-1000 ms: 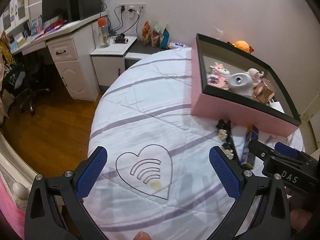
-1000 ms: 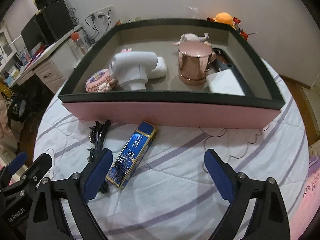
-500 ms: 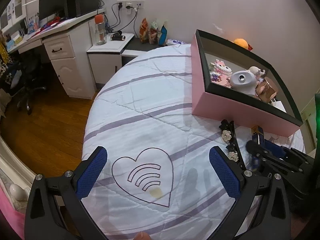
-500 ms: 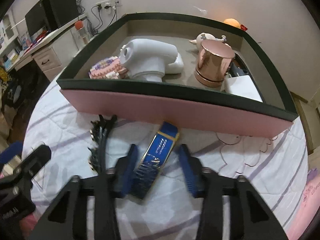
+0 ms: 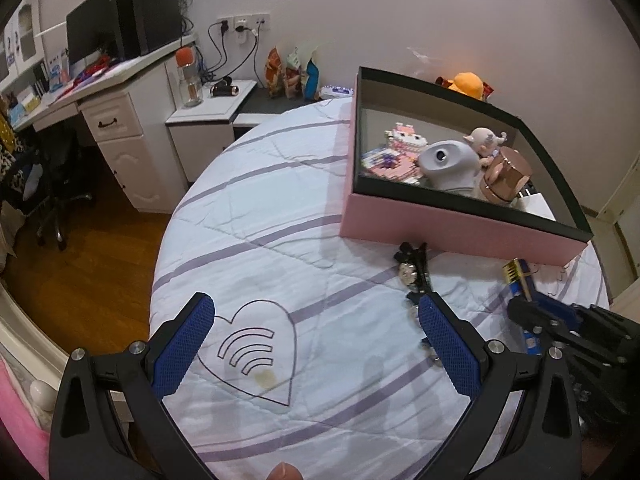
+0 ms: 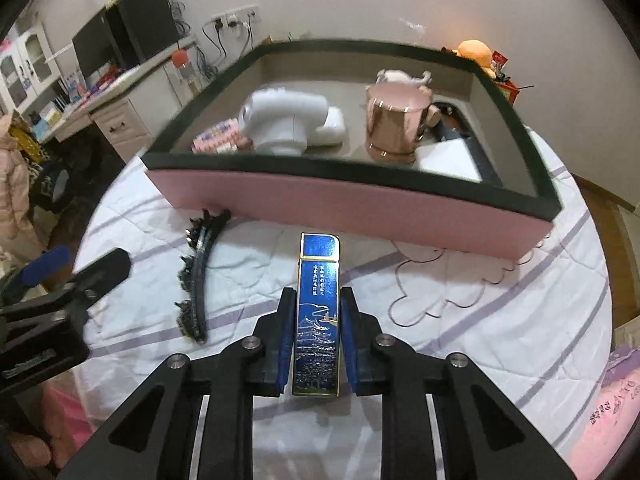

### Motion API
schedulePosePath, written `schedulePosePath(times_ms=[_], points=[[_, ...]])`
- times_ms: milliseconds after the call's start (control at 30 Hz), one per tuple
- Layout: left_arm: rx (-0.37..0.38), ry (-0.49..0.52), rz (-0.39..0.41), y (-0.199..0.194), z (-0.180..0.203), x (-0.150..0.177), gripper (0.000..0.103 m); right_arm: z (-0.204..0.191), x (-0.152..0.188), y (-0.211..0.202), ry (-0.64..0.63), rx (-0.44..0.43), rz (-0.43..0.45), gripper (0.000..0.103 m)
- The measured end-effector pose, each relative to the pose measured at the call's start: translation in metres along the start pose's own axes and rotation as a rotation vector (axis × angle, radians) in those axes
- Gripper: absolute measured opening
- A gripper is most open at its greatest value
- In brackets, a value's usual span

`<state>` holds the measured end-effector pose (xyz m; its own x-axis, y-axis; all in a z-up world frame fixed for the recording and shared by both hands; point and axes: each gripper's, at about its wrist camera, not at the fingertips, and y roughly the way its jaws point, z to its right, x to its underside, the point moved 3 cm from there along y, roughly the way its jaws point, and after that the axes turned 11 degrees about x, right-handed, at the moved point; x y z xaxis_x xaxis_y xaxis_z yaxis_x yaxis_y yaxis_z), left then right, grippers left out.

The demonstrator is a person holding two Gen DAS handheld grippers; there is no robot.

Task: Organize rigid objects
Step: 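Carry the blue box into the box and open the right gripper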

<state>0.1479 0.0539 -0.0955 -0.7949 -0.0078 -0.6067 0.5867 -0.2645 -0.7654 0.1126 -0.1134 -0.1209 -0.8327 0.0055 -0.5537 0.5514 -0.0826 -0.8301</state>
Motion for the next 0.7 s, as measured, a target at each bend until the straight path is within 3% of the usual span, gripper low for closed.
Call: schedulePosePath(times_ms=[233,333,700], points=[[-0.001,0.031,0.051,-0.009,0.023,-0.022,0.103,0.023,-0.019,-0.045,0.037,-0.066,0.105,0.021],[0.001,0.045,0.075,-0.012,0.032,-0.035,0.103,0.037,-0.034,-0.056,0.056,-0.055,0.155,0.021],[0.010,0.073,0.096,0.016,0.061,-0.076,0.103,0.079,-0.083,-0.009,0.123,0.018,0.145,0.021]])
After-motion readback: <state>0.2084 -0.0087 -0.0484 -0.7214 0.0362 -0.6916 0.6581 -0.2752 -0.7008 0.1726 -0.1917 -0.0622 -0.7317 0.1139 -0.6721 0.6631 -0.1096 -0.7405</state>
